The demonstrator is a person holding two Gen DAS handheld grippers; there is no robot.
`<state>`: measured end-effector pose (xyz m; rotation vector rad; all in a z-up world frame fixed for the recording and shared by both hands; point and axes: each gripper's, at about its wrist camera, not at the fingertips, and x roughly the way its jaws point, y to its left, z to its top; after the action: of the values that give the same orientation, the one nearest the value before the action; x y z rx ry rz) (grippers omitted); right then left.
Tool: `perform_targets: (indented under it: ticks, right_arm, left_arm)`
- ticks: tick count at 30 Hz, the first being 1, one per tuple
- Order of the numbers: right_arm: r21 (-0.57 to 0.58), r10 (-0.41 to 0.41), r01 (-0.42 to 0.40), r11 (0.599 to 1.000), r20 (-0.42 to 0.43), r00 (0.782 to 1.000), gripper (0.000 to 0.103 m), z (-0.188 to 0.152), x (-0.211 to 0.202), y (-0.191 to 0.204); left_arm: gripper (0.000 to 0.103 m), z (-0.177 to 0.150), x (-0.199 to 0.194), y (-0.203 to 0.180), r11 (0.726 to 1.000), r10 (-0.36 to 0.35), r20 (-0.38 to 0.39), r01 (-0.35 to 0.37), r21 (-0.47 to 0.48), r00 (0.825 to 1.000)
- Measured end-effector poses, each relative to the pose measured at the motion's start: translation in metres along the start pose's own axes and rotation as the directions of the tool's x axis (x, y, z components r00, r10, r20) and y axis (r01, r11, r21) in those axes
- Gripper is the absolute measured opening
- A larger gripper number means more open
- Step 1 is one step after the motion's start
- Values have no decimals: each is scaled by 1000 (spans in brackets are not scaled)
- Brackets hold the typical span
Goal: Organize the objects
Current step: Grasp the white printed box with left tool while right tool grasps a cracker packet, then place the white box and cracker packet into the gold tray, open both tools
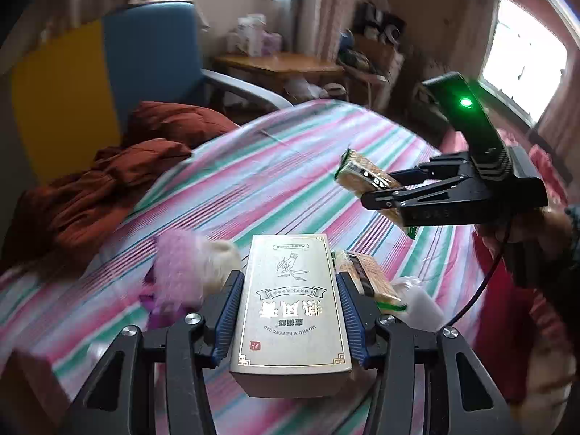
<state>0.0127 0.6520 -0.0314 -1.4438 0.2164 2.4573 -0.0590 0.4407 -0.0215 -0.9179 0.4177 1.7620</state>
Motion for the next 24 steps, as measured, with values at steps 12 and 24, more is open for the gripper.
perform_targets:
  ticks: [12, 24]
  right_arm:
    - [-147, 234, -222, 964, 69, 970, 46, 6, -47, 134]
    - [-222, 455, -452, 864, -39, 890, 46, -4, -36, 301]
  left_arm:
    - [52, -71, -117, 42, 969, 115, 119, -85, -230, 986]
    - [52, -180, -222, 145, 803, 416, 101, -313, -507, 904]
